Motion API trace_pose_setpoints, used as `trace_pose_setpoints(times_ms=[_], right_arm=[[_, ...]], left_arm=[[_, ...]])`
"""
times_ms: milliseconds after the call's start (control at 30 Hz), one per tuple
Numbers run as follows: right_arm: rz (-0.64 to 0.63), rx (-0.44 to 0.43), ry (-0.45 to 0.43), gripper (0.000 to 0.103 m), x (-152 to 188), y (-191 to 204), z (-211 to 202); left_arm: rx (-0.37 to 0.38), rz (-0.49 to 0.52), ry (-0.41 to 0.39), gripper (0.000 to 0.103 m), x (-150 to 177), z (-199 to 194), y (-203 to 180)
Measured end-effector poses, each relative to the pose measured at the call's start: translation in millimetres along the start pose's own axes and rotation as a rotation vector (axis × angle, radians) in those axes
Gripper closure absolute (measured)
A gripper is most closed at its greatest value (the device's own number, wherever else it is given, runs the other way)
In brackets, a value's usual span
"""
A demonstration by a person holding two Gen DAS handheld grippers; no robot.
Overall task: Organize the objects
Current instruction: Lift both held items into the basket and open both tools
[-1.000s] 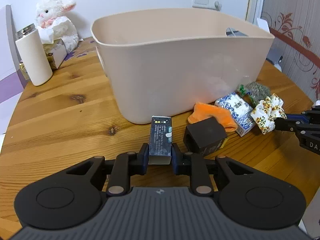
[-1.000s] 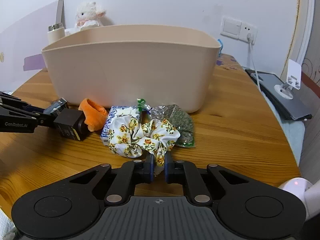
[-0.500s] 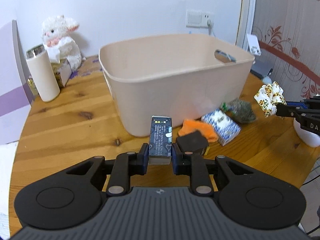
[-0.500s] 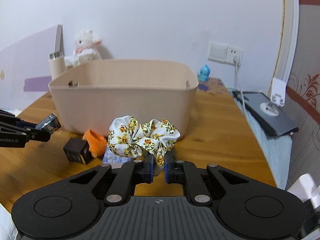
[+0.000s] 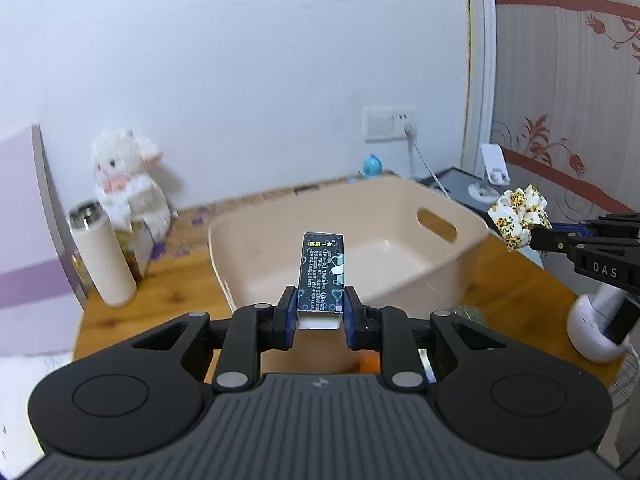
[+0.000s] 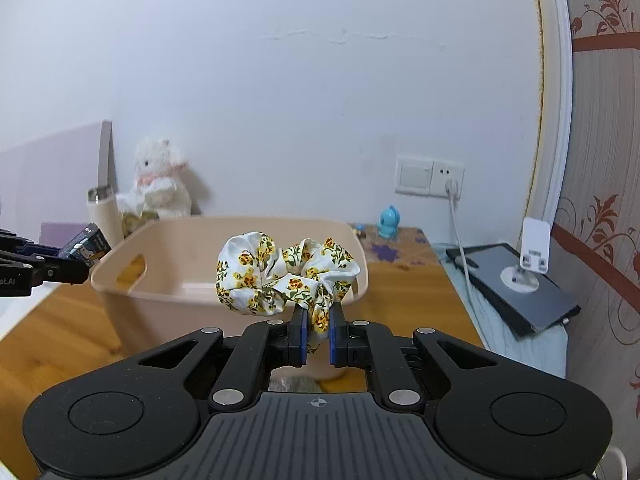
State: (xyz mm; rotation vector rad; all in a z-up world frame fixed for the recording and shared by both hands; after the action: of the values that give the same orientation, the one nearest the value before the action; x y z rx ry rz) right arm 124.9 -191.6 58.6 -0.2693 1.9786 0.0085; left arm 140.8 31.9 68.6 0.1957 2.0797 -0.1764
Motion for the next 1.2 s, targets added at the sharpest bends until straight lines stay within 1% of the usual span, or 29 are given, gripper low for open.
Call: trace_pose_setpoints(times_ms=[100, 200, 433, 500, 633, 833, 1033, 1167, 1200], right_arm=[[0.003, 0.008, -0.023, 0.093, -14, -4, 6], [0.006, 0.014, -0.039, 0.093, -27, -7, 16], [-0.012, 0.021, -0.039, 0.093, -42, -5, 44], [-0.014, 0.019, -0.028, 0.093, -43, -1, 55], [-0.014, 0.008, 0.009, 0.093, -42, 3, 78], [-0.046, -0.003, 0.089, 0.093, -28, 9, 108], [-0.07, -0.02, 0.169, 0.093, -14, 15, 128], [-0.071, -0.016, 0.2, 0.089, -11, 18, 135], [-0.071, -0.016, 0.202, 0.083, -11, 17, 135]], left_arm=[[-0.035, 0.019, -0.025, 0.078, -14, 7, -2], [-0.043, 0.018, -0.032, 0.078, -25, 16, -6], [-0.081, -0.014, -0.002, 0.078, -39, 60, -8], [-0.099, -0.024, 0.012, 0.078, -40, 76, -8], [-0.115, -0.056, 0.084, 0.078, -36, 113, -7], [-0.17, -0.051, 0.172, 0.078, -24, 150, -8], [-0.205, -0.049, 0.263, 0.078, -6, 169, -6], [-0.226, -0.035, 0.266, 0.077, -3, 169, -5], [-0.222, -0.047, 0.264, 0.077, -4, 167, -4]])
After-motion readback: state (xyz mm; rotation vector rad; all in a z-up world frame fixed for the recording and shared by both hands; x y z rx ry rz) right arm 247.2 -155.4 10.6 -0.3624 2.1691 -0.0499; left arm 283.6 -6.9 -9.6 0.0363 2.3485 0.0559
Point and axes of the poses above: each gripper's, at about its wrist camera, not at the fingertips, and z roughly the way its jaws point, y to its left, x to its underside, the point moved 6 cm from there along z, roughly the way its jaws point, and after that the axes turned 7 degrees about -z, right-handed, at the moved point
